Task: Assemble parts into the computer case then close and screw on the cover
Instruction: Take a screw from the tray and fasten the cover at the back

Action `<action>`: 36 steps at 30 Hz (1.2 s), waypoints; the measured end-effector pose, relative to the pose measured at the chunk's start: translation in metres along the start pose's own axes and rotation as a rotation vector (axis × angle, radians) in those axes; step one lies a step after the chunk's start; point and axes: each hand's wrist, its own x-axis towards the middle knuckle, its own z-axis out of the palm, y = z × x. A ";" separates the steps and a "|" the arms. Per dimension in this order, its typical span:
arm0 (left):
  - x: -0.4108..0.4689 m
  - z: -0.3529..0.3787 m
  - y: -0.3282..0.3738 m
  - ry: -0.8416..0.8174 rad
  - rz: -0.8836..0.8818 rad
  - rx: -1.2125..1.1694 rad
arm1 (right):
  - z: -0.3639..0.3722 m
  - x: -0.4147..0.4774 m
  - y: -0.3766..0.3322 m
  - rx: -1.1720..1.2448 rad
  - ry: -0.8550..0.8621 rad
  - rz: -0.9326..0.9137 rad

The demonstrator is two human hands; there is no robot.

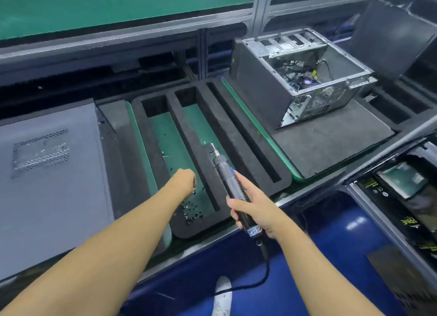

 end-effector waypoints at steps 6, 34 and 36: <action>0.037 0.039 -0.001 -0.052 -0.158 0.074 | -0.029 0.026 0.015 0.056 -0.060 -0.008; 0.016 0.011 -0.020 0.227 -0.218 -1.876 | -0.030 0.035 -0.005 0.015 -0.160 0.032; -0.002 0.010 -0.022 0.195 -0.110 -2.069 | -0.020 0.025 -0.011 -0.006 -0.176 0.020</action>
